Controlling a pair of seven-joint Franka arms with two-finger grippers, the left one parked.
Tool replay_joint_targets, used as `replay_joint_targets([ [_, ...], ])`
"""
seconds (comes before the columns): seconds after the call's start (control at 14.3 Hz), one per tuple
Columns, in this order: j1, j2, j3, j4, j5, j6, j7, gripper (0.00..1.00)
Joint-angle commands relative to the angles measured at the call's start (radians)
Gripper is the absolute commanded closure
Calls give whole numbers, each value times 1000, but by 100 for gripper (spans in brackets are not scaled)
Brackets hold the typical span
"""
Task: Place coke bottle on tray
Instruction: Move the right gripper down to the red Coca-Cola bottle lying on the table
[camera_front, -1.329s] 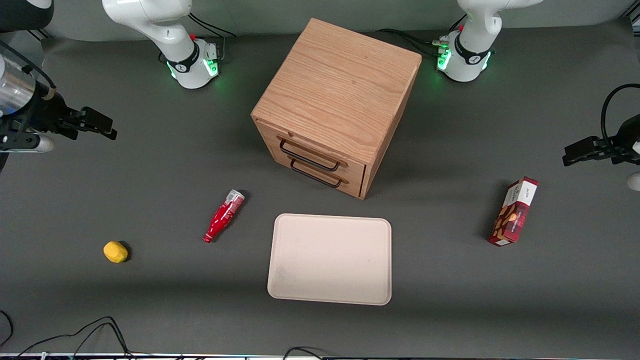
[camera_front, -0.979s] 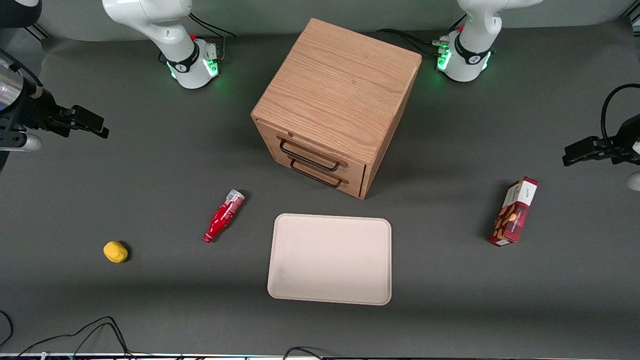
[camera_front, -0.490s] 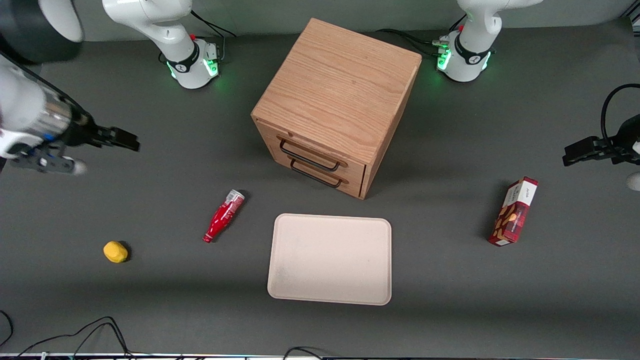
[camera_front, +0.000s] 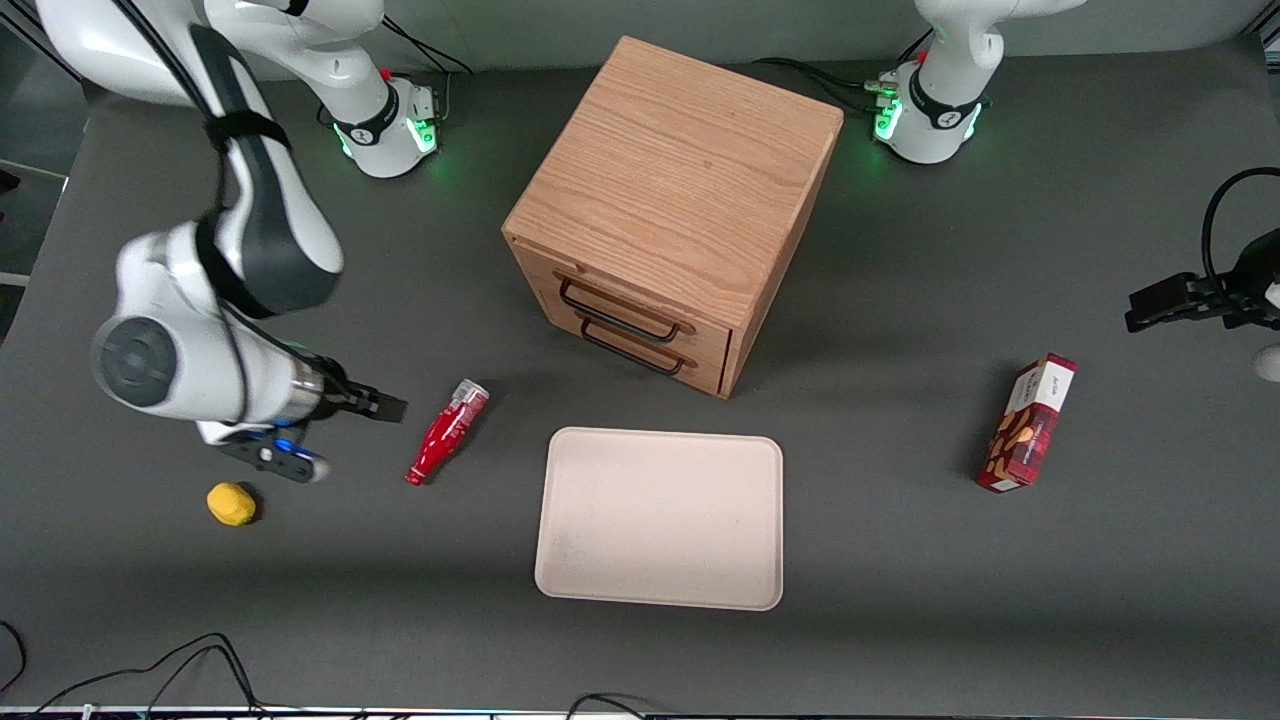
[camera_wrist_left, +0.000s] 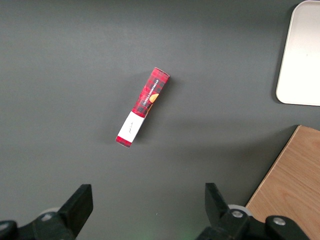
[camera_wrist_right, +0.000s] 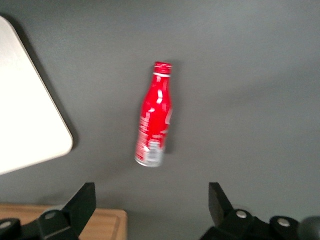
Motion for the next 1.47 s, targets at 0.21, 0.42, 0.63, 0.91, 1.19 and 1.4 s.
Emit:
replay_joint_targets([
  [0.21, 55, 158, -1, 21, -99, 165, 151, 0],
  [0.42, 58, 141, -1, -100, -110, 277, 151, 0],
  [0.63, 53, 134, -4, -180, -113, 380, 168, 0],
  [0.91, 44, 123, -6, -284, -130, 525, 211, 0],
  [1.19, 44, 115, -9, -348, -132, 605, 222, 0],
  [1.4, 44, 117, -10, -350, -132, 607, 222, 0],
])
